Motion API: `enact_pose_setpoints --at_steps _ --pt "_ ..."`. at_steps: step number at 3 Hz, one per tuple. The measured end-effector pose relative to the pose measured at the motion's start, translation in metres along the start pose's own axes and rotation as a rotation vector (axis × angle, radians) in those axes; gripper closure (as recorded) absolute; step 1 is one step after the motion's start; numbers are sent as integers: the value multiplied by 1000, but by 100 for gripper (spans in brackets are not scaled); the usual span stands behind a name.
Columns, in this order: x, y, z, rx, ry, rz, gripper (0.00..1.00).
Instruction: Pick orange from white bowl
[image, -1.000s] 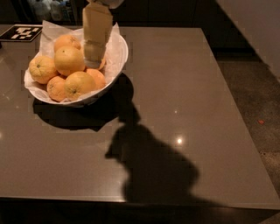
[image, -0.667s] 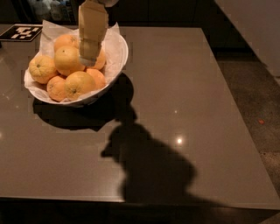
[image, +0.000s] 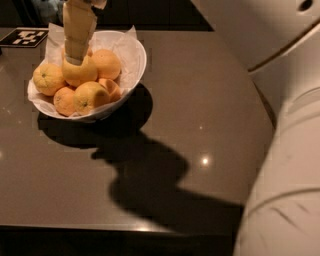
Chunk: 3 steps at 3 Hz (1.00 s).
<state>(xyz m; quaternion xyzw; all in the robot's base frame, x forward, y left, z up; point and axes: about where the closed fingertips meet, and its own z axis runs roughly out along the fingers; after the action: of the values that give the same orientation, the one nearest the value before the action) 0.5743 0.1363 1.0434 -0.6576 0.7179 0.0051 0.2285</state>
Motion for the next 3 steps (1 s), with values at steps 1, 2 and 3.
enact_pose_setpoints --at_steps 1,2,3 --pt "-7 -6 16 -24 4 22 12" --pt "-13 -6 33 -53 19 36 11" --pt "-20 -4 45 -70 34 34 14"
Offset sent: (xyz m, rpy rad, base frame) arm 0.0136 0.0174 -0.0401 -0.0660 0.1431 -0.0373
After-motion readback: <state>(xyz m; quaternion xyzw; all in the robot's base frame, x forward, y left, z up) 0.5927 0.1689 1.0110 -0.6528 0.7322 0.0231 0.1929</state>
